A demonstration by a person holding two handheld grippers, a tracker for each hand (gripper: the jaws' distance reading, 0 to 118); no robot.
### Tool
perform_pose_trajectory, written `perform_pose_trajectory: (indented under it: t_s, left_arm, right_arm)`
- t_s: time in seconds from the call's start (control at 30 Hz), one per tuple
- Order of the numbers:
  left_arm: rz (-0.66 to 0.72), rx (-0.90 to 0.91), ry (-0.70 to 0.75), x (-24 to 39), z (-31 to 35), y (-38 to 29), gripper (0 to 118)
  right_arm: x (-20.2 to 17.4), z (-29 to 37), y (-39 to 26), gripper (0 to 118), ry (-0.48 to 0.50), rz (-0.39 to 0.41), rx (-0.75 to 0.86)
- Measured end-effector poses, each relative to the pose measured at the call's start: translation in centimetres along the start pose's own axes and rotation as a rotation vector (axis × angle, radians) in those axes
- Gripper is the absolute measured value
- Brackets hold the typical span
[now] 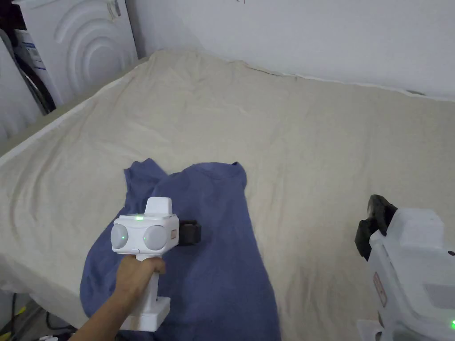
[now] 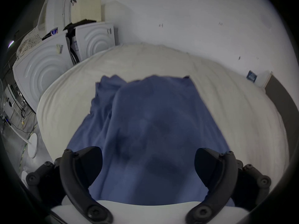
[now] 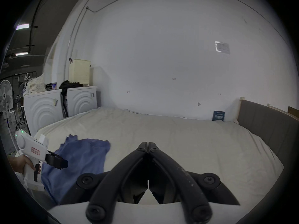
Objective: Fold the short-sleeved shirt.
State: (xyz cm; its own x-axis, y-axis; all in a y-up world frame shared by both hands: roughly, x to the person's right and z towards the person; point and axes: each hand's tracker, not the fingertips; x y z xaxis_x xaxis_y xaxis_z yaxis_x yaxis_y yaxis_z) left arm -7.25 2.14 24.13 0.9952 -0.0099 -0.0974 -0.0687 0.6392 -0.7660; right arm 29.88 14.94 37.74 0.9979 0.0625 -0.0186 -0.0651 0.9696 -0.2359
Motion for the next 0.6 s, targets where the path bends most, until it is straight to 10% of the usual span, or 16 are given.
perform_pose_trajectory:
  t_s: [0.2, 0.33, 0.6]
  left_arm:
    - [0.040, -0.017, 0.032, 0.7, -2.3, -2.3, 73]
    - [-0.016, -0.032, -0.019, 1.6, -1.6, -1.9, 5]
    - [0.077, 0.091, -0.183, 2.6, 4.9, 0.3, 5]
  right_arm:
    - [3.1, 1.0, -1.5, 1, -0.066, 0.009, -0.046]
    - [4.7, 1.3, -2.1, 1, -0.090, -0.026, -0.066]
    - [6.5, 2.8, -1.5, 1, -0.106, -0.064, -0.031]
